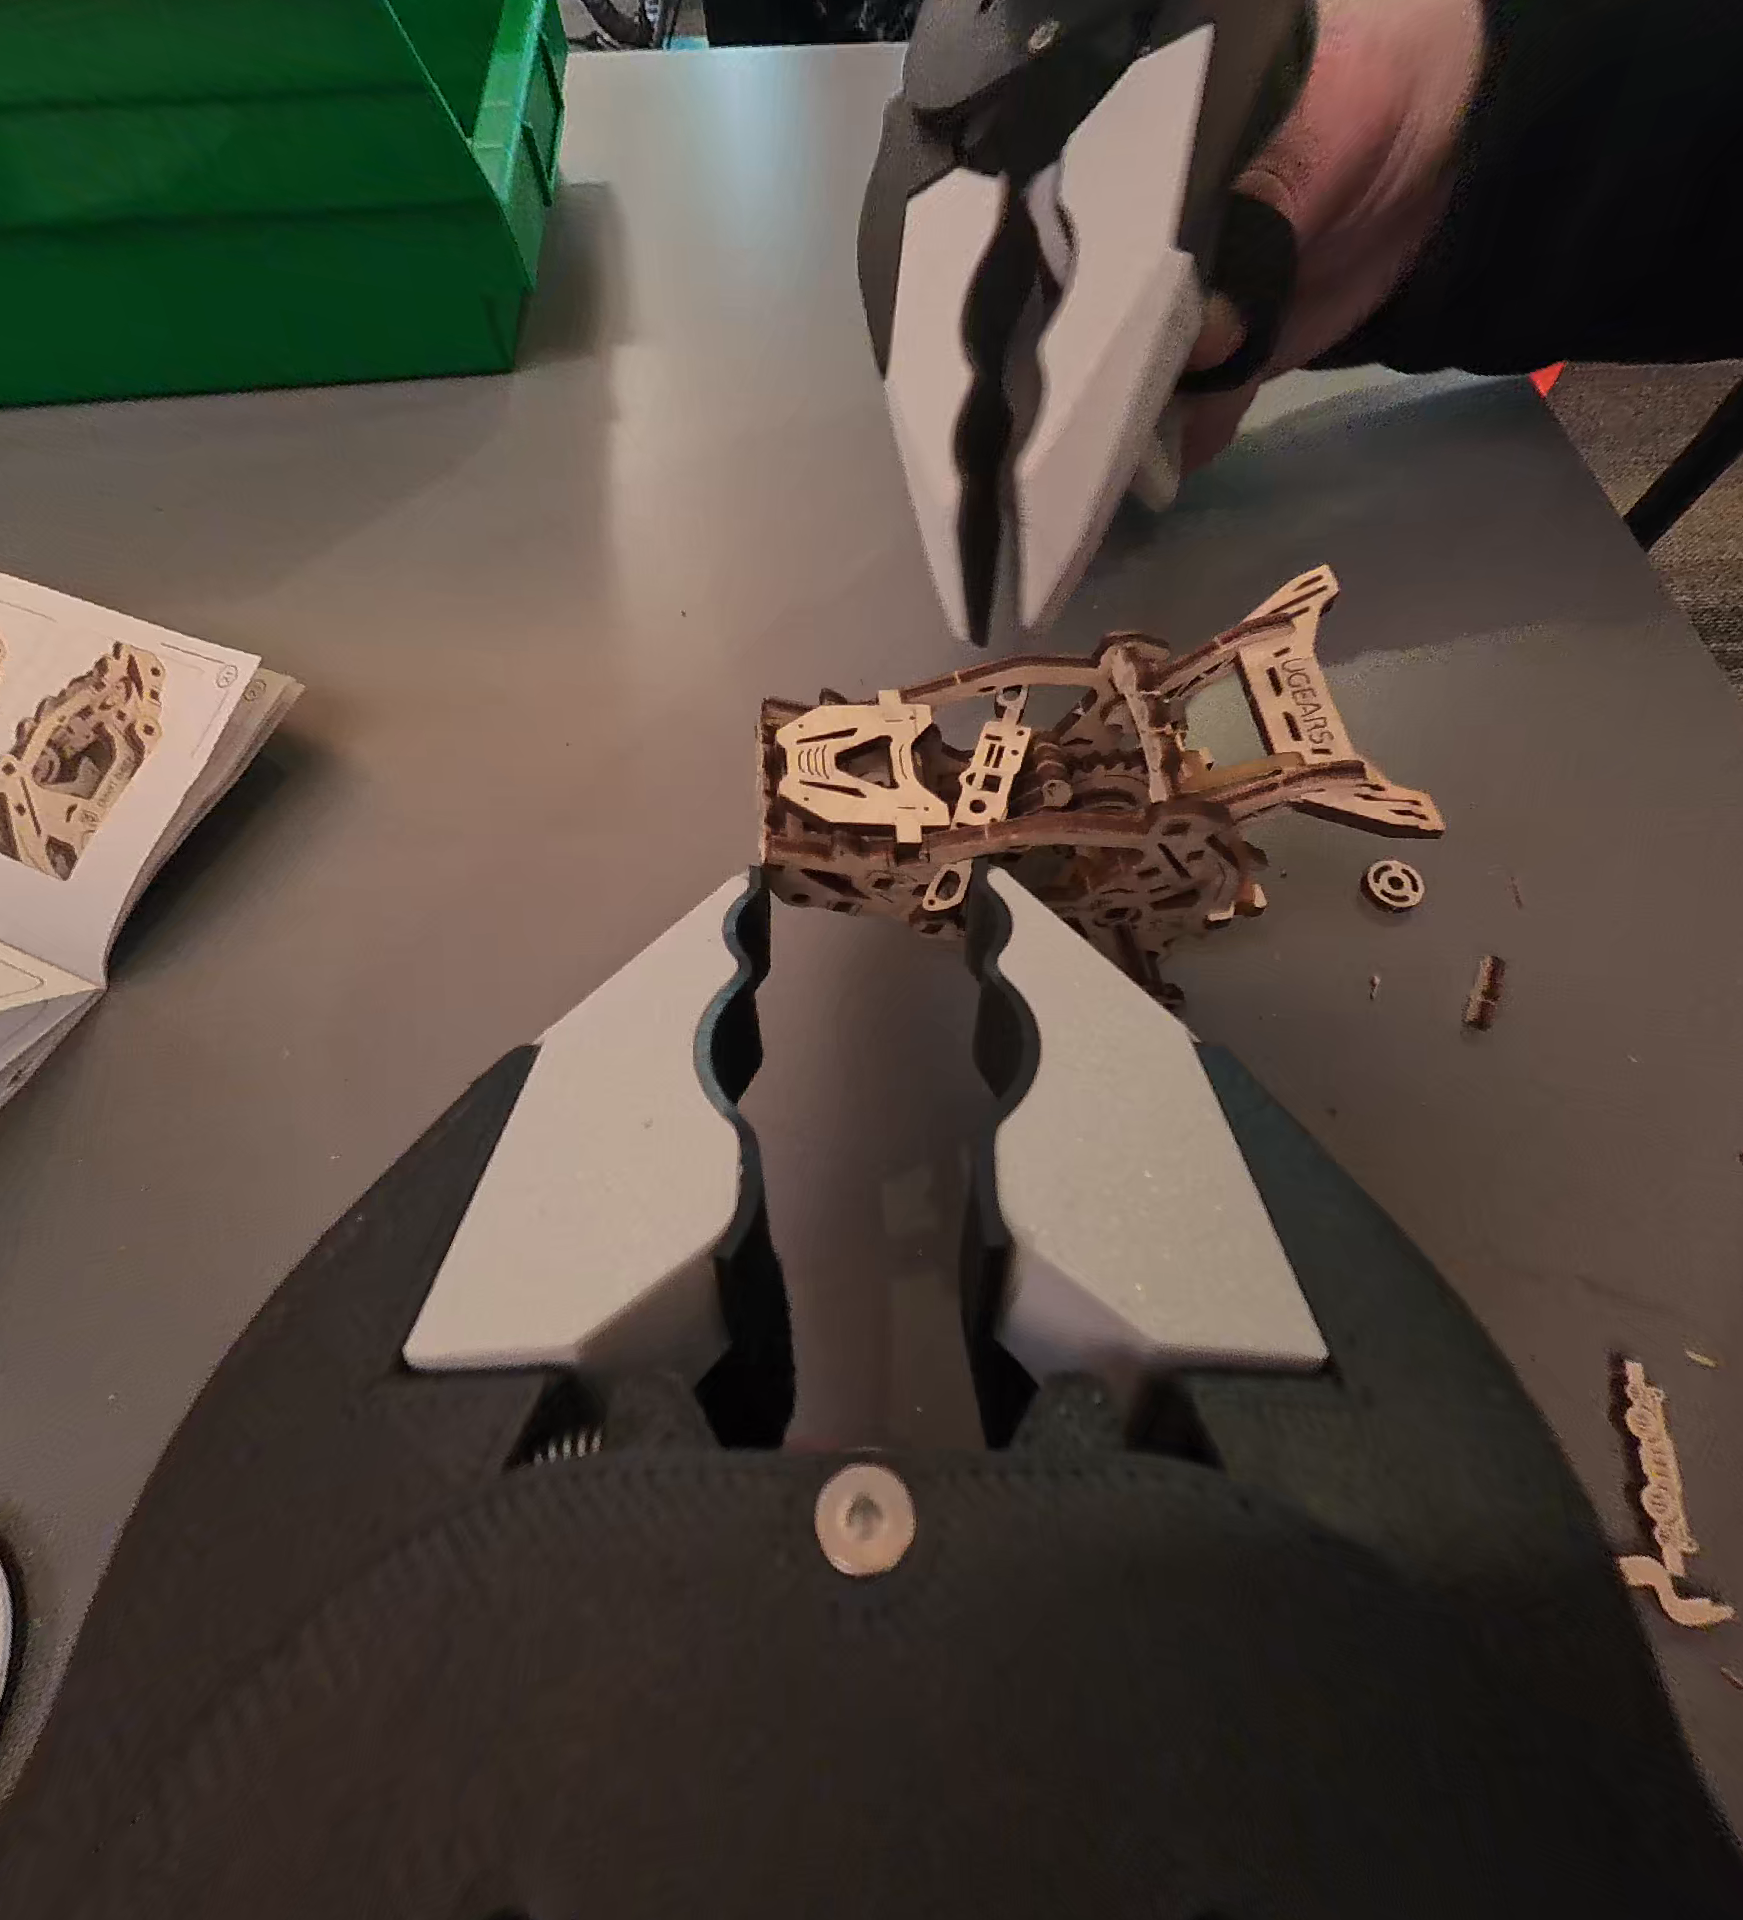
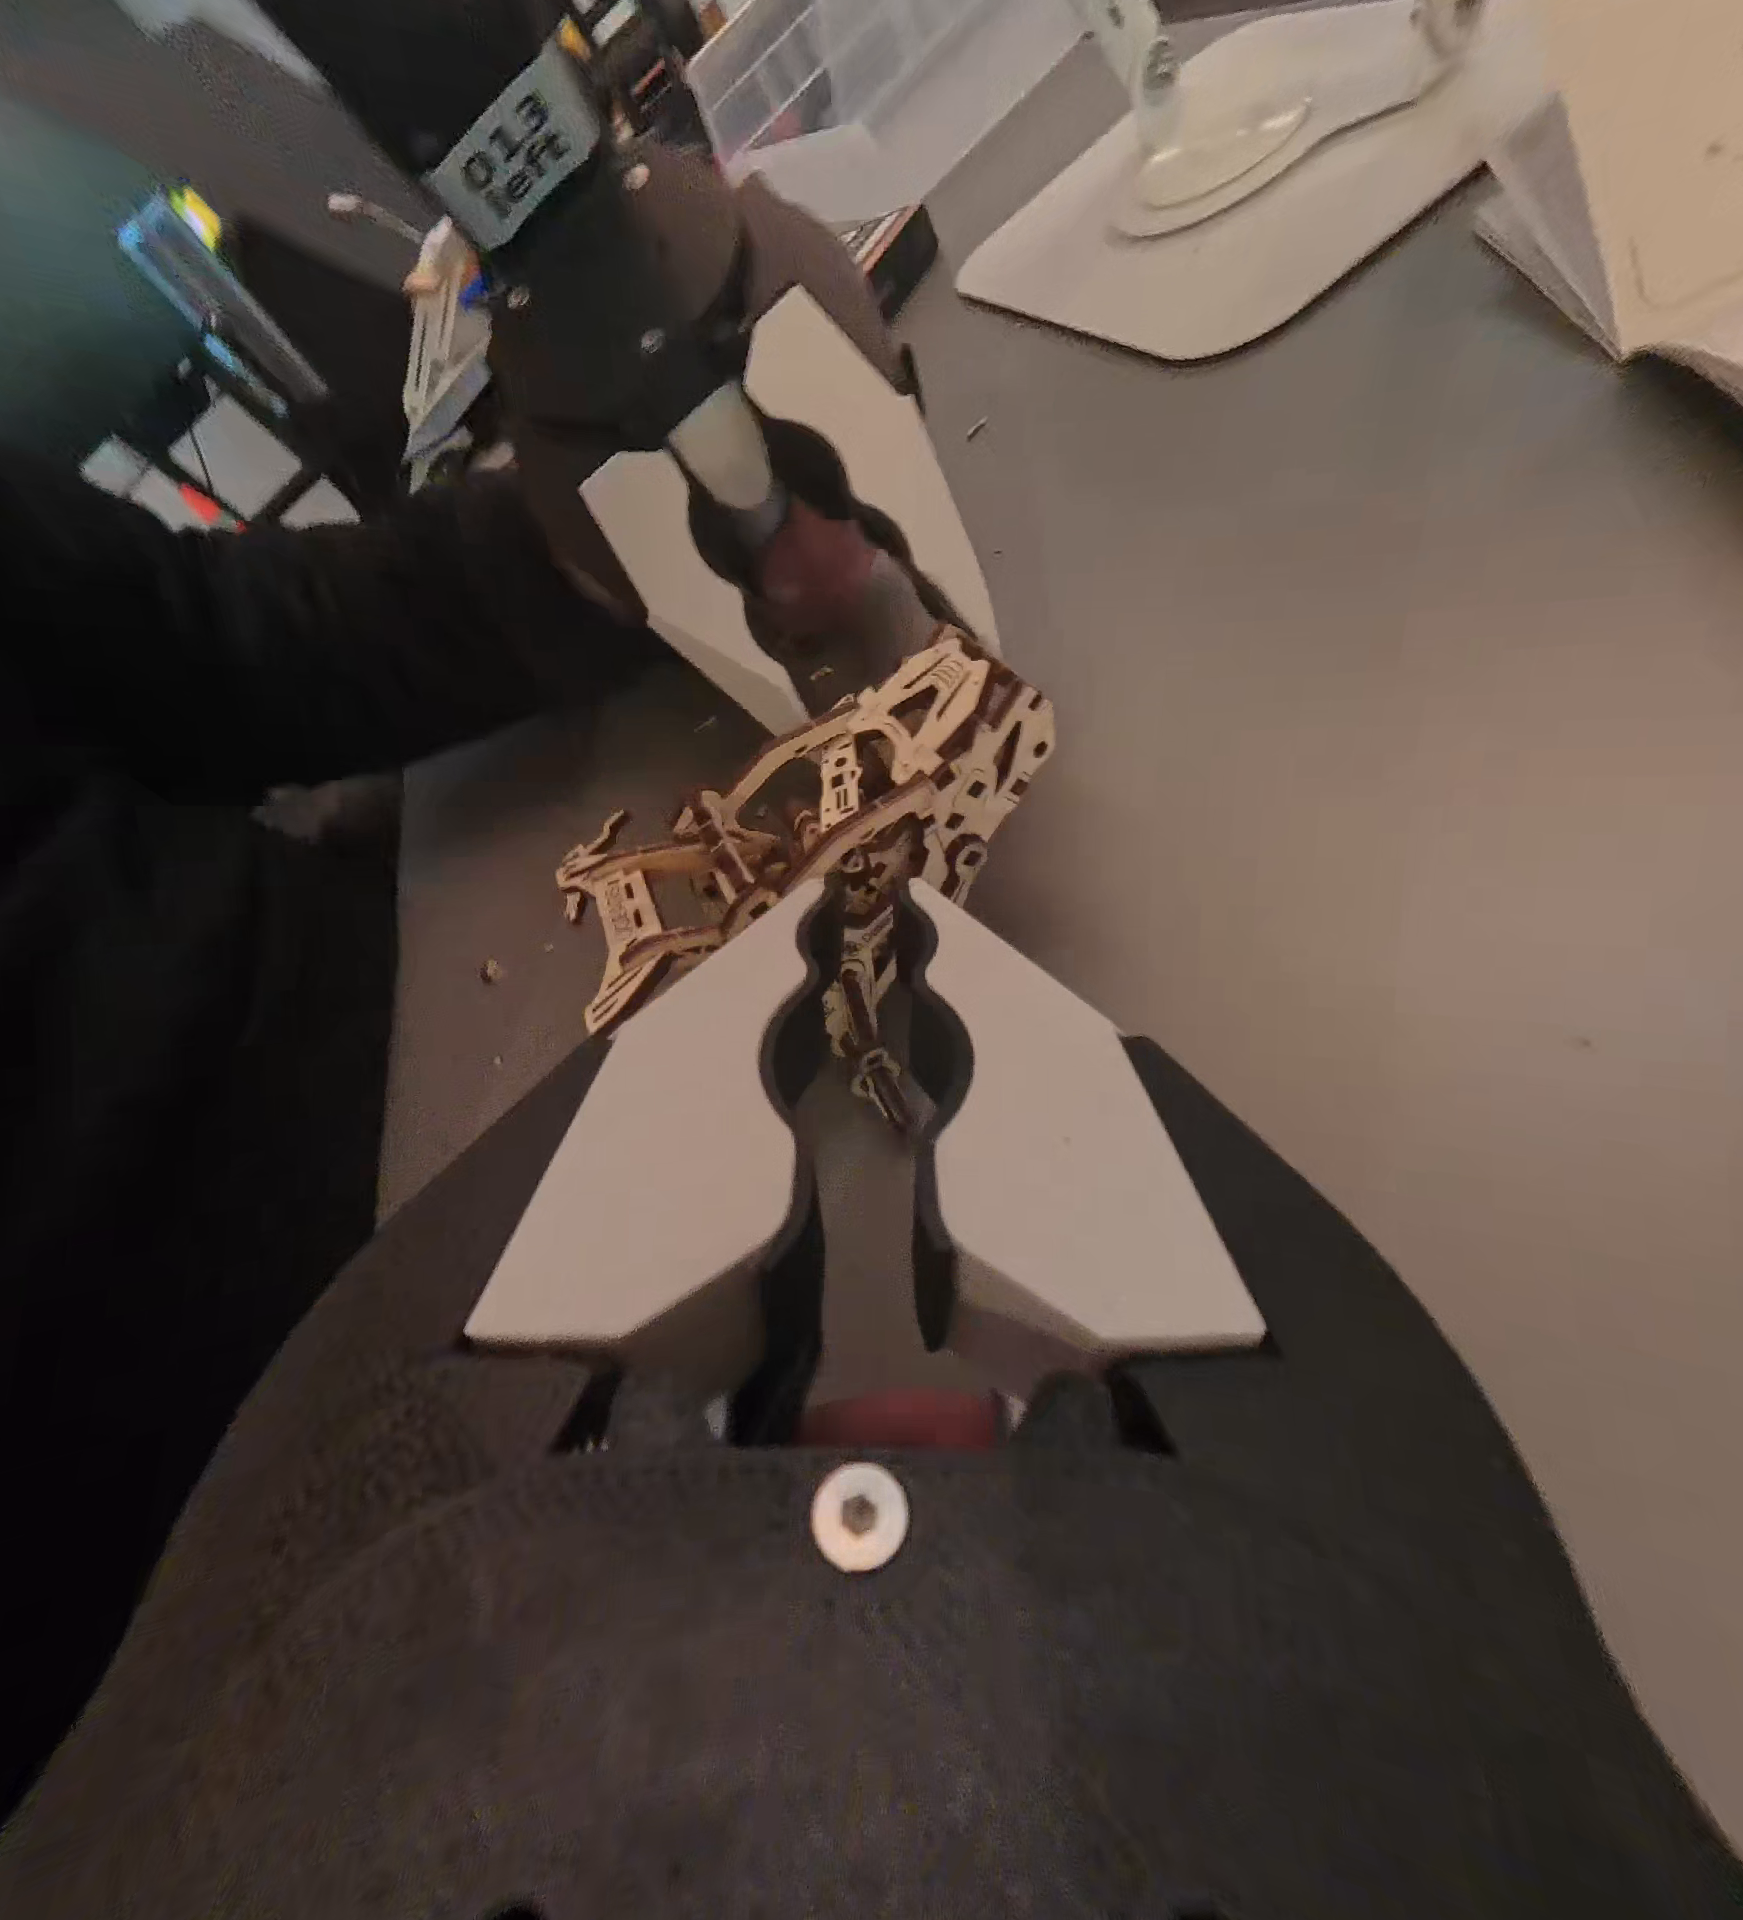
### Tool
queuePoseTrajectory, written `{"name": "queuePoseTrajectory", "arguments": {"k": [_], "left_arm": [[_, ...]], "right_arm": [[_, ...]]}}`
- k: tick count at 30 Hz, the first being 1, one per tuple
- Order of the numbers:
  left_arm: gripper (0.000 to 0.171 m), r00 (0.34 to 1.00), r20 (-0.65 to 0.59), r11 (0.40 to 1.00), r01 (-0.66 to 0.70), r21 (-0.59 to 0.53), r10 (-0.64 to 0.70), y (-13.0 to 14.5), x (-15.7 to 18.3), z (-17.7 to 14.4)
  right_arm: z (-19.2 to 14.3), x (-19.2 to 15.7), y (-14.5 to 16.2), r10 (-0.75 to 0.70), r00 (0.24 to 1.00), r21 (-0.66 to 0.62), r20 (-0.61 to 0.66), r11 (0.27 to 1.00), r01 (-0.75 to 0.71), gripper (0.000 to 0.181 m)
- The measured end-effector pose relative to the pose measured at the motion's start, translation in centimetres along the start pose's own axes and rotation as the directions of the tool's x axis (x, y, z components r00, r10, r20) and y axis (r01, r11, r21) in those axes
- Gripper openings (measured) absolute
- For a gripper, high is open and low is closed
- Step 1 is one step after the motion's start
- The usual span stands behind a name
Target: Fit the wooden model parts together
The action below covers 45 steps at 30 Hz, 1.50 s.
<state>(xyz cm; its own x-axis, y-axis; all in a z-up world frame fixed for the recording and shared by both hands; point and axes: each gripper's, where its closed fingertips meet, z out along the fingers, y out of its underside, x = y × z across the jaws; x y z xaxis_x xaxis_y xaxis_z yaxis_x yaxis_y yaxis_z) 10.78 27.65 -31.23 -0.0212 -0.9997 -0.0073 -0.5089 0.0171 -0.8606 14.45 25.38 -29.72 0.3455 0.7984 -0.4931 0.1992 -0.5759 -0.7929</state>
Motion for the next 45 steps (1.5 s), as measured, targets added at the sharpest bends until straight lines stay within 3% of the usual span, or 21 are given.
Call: {"name": "queuePoseTrajectory", "arguments": {"k": [7, 11, 20, 25, 30, 45], "left_arm": [[0.036, 0.994, -0.058, 0.995, 0.086, -0.053, -0.089, 0.7, 0.3, 0.4], [0.037, 0.991, -0.082, 0.992, 0.1, -0.072, -0.106, 0.9, 0.4, 0.6], [0.039, 0.982, -0.131, 0.986, 0.124, -0.113, -0.139, 1.5, 0.7, 1.2], [0.039, 0.981, -0.135, 0.983, 0.123, -0.135, -0.141, 1.7, 0.9, 1.5], [0.039, 0.979, -0.143, 0.982, 0.125, -0.142, -0.145, 1.7, 1.0, 1.6], [0.041, 0.968, -0.176, 0.973, 0.145, -0.182, -0.178, 2.2, 1.1, 2.0]], "right_arm": [[1.3, 0.4, 0.9, -0.164, 0.986, -0.098, -0.025, 0.982, 0.161, 0.011], [1.4, 0.6, 0.8, -0.192, 0.981, -0.104, -0.033, 0.977, 0.188, 0.002], [1.5, 2.6, 1.4, -0.159, 0.98, -0.168, -0.119, 0.976, 0.138, 0.0], [1.1, 2.2, 1.6, -0.215, 0.972, -0.184, -0.096, 0.963, 0.195, 0.0], [0.5, 1.5, 1.7, -0.275, 0.96, -0.182, -0.053, 0.948, 0.262, 0.013], [1.4, 1.8, 2.2, -0.313, 0.949, -0.228, -0.046, 0.928, 0.295, 0.003]]}}
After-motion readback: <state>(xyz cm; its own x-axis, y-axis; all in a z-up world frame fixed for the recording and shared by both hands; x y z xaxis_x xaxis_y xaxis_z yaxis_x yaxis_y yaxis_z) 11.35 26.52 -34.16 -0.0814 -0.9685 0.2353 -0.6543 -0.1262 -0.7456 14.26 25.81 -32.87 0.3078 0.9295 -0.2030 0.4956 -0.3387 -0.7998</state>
